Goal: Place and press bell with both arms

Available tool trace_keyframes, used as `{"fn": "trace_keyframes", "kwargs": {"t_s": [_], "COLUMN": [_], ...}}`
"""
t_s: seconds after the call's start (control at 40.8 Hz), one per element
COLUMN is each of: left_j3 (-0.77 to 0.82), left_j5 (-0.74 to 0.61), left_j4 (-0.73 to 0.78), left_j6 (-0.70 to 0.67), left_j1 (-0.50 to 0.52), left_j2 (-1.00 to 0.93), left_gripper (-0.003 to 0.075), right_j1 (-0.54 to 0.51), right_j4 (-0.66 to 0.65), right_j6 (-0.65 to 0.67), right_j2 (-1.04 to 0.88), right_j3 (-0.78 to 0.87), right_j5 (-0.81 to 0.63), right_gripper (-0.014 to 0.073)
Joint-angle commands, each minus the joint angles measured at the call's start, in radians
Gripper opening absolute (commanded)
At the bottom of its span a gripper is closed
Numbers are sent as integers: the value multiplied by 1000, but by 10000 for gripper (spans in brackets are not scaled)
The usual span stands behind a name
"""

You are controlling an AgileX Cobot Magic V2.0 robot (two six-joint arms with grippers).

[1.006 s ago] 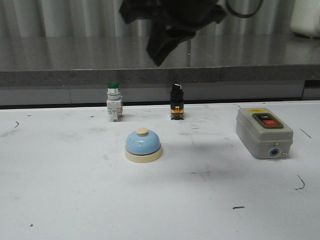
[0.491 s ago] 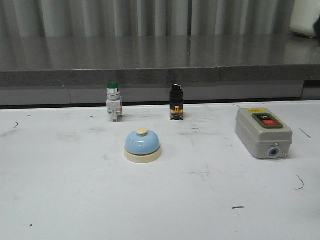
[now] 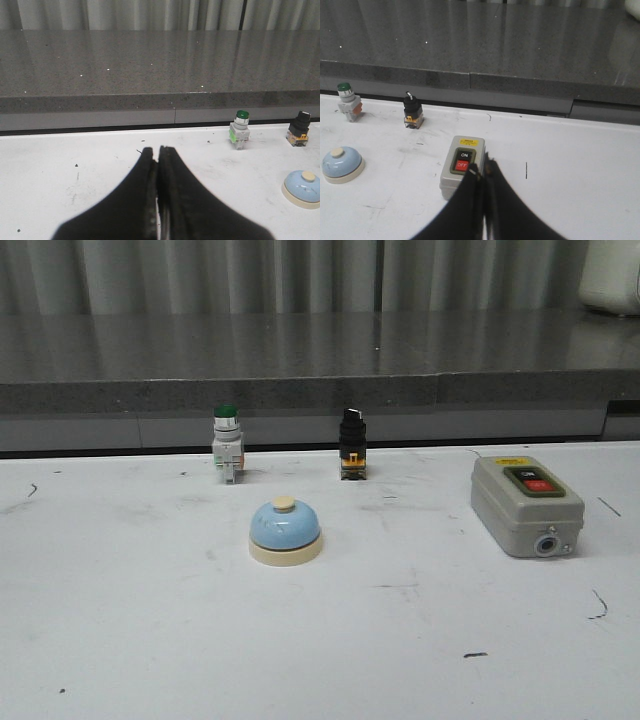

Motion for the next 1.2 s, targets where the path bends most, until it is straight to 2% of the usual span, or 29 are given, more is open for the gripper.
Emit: {"fn": "trace_keyframes", "kwargs": {"t_s": [0.0,1.055,1.178], "left_j3": [-26,-26,22], "left_j5": [-80,-80,-97], "left_j4": [-12,-12,-12], "left_j6": [-1,-1,-1], "left_j1": [2,2,4], "left_j2": [12,12,-25], "left_gripper": [-20,-20,-20], "right_j1": [-8,-6,-6], "right_j4": [-4,-4,-4], "right_j6": [-2,-2,-2], "right_j2": [-39,-46,-46], "right_j3": [-16,-16,-16], "right_j5": [-49,-23,-23], "right_gripper": [-59,-59,-59]}}
